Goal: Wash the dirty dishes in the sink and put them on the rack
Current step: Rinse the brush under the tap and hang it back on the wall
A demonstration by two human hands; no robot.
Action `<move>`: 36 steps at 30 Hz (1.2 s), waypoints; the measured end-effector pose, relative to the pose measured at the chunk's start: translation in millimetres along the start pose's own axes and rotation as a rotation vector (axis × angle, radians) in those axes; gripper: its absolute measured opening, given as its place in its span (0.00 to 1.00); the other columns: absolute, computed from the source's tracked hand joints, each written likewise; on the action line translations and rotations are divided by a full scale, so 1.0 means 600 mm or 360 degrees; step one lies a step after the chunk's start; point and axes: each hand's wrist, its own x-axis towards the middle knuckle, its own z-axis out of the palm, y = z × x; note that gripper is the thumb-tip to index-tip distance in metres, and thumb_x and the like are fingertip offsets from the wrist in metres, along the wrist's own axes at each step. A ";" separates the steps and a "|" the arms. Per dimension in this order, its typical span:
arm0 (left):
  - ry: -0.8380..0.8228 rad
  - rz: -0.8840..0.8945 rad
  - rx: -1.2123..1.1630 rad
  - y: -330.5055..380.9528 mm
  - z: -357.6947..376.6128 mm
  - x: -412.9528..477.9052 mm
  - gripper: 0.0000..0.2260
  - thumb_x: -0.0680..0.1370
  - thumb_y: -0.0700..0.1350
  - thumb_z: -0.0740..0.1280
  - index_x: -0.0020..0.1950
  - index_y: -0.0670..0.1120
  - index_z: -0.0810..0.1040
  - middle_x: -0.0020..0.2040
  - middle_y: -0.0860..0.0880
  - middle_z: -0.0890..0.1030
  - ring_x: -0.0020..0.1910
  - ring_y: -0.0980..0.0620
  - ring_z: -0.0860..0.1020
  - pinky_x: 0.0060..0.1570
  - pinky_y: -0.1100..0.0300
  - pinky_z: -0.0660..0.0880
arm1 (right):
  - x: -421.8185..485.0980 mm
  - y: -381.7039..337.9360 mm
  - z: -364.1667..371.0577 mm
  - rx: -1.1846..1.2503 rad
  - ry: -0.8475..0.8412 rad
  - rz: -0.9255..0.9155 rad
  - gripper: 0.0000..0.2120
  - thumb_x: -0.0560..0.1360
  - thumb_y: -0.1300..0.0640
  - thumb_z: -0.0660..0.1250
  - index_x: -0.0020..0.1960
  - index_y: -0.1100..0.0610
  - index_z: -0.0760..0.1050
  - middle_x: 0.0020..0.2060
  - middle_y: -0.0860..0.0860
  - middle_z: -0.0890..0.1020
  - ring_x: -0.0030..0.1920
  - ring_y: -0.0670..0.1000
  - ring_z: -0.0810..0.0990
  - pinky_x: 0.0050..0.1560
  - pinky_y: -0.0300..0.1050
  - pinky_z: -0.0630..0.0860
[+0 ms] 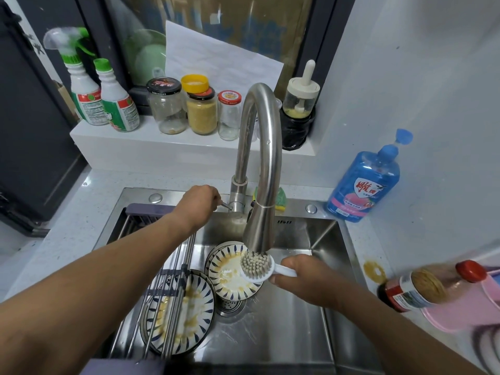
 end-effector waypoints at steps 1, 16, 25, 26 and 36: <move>0.0001 0.0000 -0.0011 0.001 0.000 -0.001 0.08 0.83 0.45 0.67 0.53 0.42 0.83 0.40 0.47 0.80 0.40 0.46 0.77 0.40 0.58 0.67 | 0.000 -0.001 0.000 0.0009 -0.0002 0.0004 0.20 0.77 0.41 0.69 0.41 0.58 0.76 0.30 0.48 0.76 0.29 0.43 0.72 0.33 0.42 0.68; 0.0254 -0.0564 -0.1071 0.035 0.054 -0.080 0.12 0.83 0.50 0.64 0.63 0.45 0.77 0.54 0.46 0.82 0.53 0.46 0.81 0.60 0.47 0.78 | -0.005 -0.006 0.004 -0.0036 -0.0052 0.0054 0.19 0.78 0.41 0.68 0.37 0.53 0.74 0.30 0.48 0.76 0.27 0.41 0.71 0.29 0.36 0.65; -0.0413 -0.0912 -0.1594 0.130 0.130 -0.150 0.10 0.84 0.42 0.61 0.51 0.40 0.82 0.39 0.46 0.83 0.36 0.54 0.81 0.29 0.68 0.74 | -0.010 0.018 0.024 -0.0174 0.0157 0.0133 0.22 0.75 0.34 0.65 0.41 0.53 0.76 0.34 0.50 0.80 0.36 0.47 0.79 0.39 0.47 0.75; -0.0425 -0.0926 -0.1537 0.137 0.134 -0.153 0.10 0.83 0.40 0.62 0.49 0.40 0.83 0.38 0.47 0.83 0.35 0.54 0.80 0.28 0.70 0.74 | -0.010 0.016 0.026 -0.0192 0.0206 0.0138 0.23 0.74 0.33 0.65 0.40 0.53 0.75 0.33 0.49 0.79 0.35 0.47 0.79 0.38 0.47 0.74; -0.0061 -0.0665 -0.1734 0.105 0.157 -0.234 0.17 0.79 0.59 0.68 0.42 0.46 0.77 0.34 0.52 0.80 0.34 0.55 0.77 0.41 0.55 0.72 | 0.000 -0.029 0.075 -0.0393 0.0269 -0.0083 0.14 0.77 0.40 0.61 0.47 0.51 0.72 0.43 0.48 0.82 0.46 0.51 0.80 0.44 0.48 0.72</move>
